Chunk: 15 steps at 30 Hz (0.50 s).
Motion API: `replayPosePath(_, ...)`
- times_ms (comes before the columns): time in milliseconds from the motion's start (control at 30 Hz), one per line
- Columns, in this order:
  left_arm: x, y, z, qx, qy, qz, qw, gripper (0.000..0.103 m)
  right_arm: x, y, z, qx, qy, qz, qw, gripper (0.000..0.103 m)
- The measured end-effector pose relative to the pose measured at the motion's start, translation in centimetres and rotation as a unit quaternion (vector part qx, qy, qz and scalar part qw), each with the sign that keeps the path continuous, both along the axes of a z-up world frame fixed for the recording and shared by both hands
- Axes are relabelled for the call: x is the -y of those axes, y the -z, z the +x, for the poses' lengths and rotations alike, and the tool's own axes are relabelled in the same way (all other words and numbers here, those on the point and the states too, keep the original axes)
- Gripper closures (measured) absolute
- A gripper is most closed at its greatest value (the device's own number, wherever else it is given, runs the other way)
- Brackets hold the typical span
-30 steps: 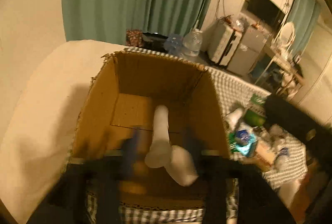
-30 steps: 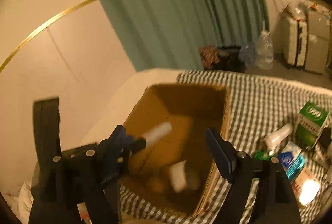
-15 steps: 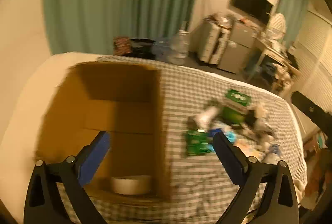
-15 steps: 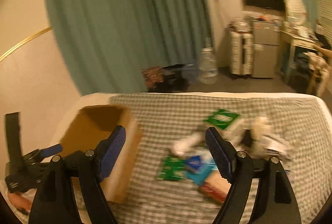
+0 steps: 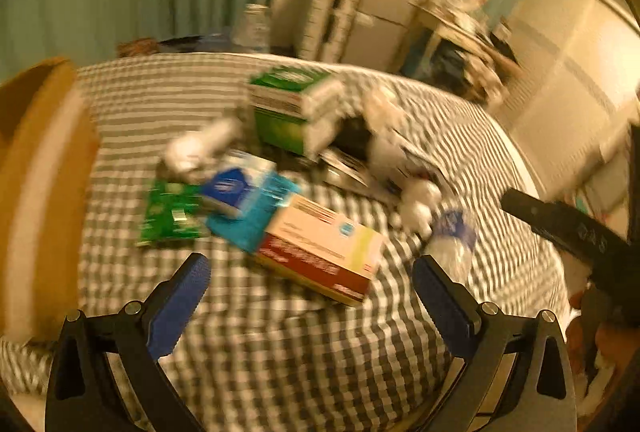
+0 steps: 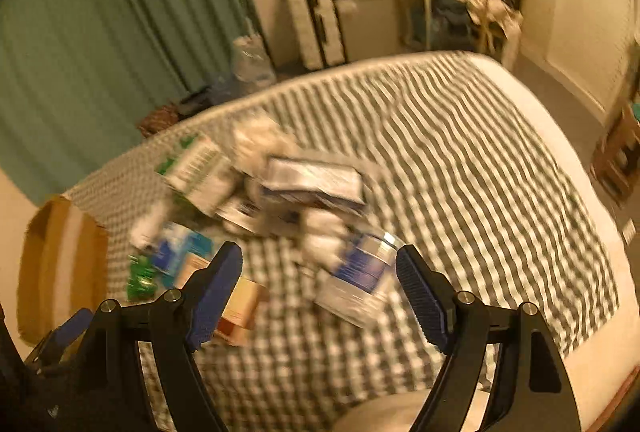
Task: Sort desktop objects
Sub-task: 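Grasp the clear blue-labelled container with the right gripper while the left gripper reaches the Amoxicillin box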
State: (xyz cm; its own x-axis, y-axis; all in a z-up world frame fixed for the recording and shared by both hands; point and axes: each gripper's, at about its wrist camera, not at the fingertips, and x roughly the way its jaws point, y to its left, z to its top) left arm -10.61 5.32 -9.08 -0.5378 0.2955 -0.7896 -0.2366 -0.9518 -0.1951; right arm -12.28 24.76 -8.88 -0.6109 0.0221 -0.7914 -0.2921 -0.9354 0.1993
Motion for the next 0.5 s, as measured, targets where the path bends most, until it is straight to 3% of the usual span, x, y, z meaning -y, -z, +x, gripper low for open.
replayPosePath(233,-3.9,4.6,-1.1,0.004,0.082,-0.073,0.9939,0.000,-2.6,4.2,-1.2,0.053,0.008,-0.048,0.997,0.023)
replayPosePath(500,-4.0,7.6,-4.7,0.023,0.132,-0.077,0.9880,0.000,-2.4,8.0,-2.9,0.103,0.002,-0.071,0.992,0.019)
